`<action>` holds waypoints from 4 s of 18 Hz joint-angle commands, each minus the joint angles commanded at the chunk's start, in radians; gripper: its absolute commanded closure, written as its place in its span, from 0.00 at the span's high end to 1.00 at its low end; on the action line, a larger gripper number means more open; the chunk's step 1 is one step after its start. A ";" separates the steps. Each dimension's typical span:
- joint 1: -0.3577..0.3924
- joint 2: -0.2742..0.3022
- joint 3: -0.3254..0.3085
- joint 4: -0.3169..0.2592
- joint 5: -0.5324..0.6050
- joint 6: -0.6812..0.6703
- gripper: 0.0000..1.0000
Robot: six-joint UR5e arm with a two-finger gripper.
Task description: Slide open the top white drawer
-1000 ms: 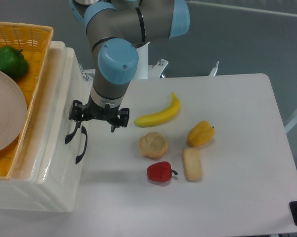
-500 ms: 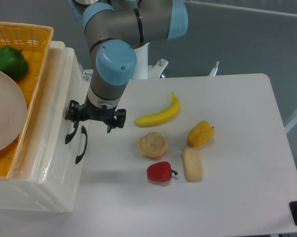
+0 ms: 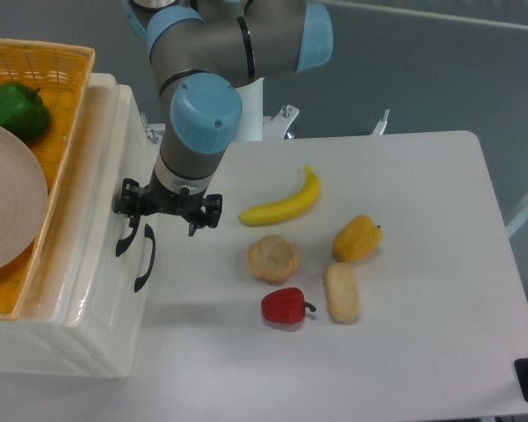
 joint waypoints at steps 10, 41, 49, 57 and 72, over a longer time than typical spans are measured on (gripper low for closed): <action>-0.002 0.000 -0.003 -0.011 0.002 0.000 1.00; -0.005 0.002 0.000 -0.026 0.055 0.000 1.00; -0.005 0.003 0.000 -0.023 0.080 0.000 1.00; -0.005 -0.002 0.009 -0.020 0.081 0.003 1.00; 0.020 0.000 0.017 -0.003 0.115 0.017 1.00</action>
